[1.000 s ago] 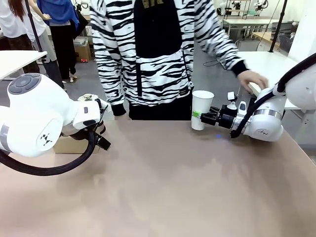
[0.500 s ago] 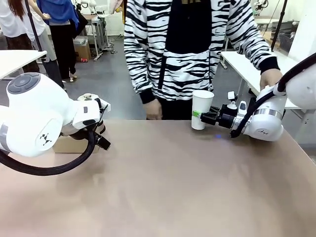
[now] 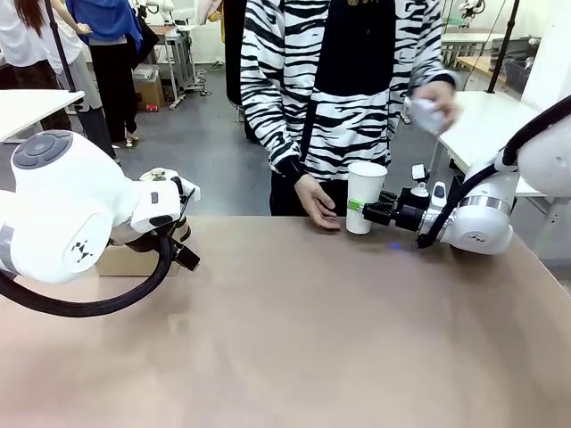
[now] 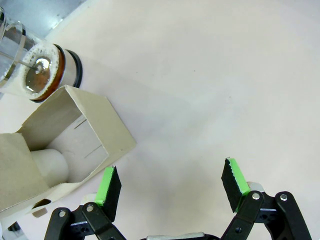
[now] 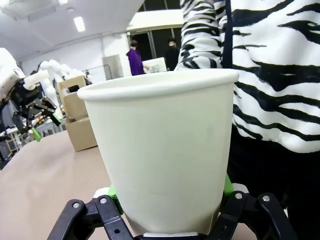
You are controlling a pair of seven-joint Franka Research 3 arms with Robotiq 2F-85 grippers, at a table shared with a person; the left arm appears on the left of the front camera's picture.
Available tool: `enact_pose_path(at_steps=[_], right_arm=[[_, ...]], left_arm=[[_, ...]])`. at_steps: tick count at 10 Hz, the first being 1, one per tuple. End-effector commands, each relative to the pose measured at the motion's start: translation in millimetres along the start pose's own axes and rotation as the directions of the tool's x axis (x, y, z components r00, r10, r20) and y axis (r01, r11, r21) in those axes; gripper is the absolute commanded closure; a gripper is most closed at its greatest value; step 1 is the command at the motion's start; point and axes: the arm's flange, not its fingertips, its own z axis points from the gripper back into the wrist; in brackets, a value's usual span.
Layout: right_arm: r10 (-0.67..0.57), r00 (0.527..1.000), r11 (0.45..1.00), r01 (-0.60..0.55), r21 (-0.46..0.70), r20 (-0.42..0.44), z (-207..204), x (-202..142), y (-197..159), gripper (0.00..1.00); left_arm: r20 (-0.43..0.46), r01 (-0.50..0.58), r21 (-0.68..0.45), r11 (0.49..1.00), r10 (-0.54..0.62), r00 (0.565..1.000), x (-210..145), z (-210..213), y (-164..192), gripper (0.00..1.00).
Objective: Pour a drink into a cup and package it in a carrier.
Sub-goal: When a person places the Paper Cup Lid on the 600 ml Paper Cup , lift the 600 ml Paper Cup.
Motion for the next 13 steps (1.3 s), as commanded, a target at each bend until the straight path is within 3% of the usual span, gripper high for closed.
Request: enact_pose_path(at_steps=[1,13], right_arm=[[-0.002,1.0,1.0,0.002,-0.011,0.012,-1.3,5.4,4.1,0.2],[-0.002,1.0,1.0,0.002,-0.011,0.012,-1.3,5.4,4.1,0.2]], left_arm=[[0.001,0.0,-0.002,1.0,0.0,1.0,0.0,0.4,-0.2,0.0],[0.001,0.0,-0.002,1.0,0.0,1.0,0.0,0.4,-0.2,0.0]])
